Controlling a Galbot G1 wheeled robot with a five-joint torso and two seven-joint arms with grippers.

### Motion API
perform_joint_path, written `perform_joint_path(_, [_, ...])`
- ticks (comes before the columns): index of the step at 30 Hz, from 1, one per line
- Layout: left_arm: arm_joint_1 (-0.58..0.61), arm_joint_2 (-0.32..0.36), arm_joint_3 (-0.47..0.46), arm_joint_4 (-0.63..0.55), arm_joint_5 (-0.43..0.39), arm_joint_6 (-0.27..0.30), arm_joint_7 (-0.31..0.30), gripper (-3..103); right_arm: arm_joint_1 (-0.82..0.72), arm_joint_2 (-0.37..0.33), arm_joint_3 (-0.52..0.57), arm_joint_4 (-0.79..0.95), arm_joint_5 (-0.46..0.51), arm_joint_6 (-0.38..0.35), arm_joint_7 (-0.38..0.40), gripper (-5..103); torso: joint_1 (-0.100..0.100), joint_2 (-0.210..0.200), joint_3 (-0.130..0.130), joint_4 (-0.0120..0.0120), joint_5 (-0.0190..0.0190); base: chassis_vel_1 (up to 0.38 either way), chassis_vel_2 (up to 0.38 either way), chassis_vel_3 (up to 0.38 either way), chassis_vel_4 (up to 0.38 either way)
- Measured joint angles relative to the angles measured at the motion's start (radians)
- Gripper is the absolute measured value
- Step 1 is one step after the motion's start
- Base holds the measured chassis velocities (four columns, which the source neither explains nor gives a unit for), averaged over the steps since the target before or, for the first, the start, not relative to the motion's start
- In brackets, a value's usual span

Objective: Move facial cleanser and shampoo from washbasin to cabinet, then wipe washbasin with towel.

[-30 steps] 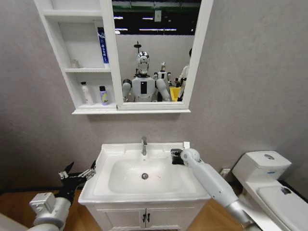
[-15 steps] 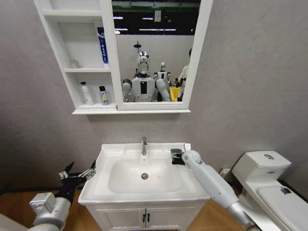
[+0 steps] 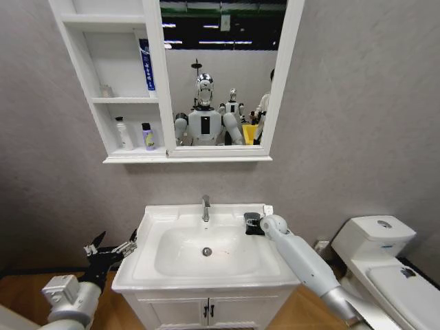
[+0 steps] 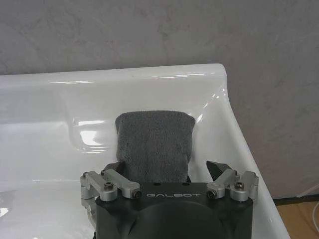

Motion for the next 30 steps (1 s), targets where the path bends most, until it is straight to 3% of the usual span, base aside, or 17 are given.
perform_joint_path(7, [0.000, 0.000, 0.000, 0.000, 0.000, 0.000, 0.000, 100, -0.004, -0.001, 0.001, -0.004, -0.003, 0.000, 0.002, 61, 0.000, 0.000, 0.000, 0.0000, 0.0000, 0.000, 0.000, 0.000, 0.000])
perform_joint_path(12, [0.000, 0.000, 0.000, 0.000, 0.000, 0.000, 0.000, 100, -0.007, -0.002, 0.006, -0.004, -0.003, 0.000, 0.003, 50, 0.000, 0.000, 0.000, 0.0000, 0.0000, 0.000, 0.000, 0.000, 0.000])
perform_joint_path(17, [0.000, 0.000, 0.000, 0.000, 0.000, 0.000, 0.000, 100, -0.016, -0.003, 0.013, 0.000, -0.004, 0.001, 0.005, 28, 0.000, 0.000, 0.000, -0.0001, 0.0000, 0.000, 0.000, 0.000, 0.000])
perform_joint_path(21, [0.000, 0.000, 0.000, 0.000, 0.000, 0.000, 0.000, 100, -0.022, -0.008, 0.014, 0.012, -0.003, 0.001, 0.008, 18, 0.000, 0.000, 0.000, -0.0001, 0.0000, 0.000, 0.000, 0.000, 0.000])
perform_joint_path(24, [0.000, 0.000, 0.000, 0.000, 0.000, 0.000, 0.000, 100, -0.047, -0.034, -0.002, 0.088, 0.018, 0.023, 0.056, 6, 0.000, 0.000, 0.000, -0.0003, 0.0000, 0.000, 0.000, 0.000, 0.000])
perform_joint_path(30, [0.000, 0.000, 0.000, 0.000, 0.000, 0.000, 0.000, 100, -0.108, -0.094, -0.049, 0.278, 0.063, 0.009, 0.111, 5, 0.000, 0.000, 0.000, -0.0002, -0.0002, 0.000, 0.000, 0.000, 0.000])
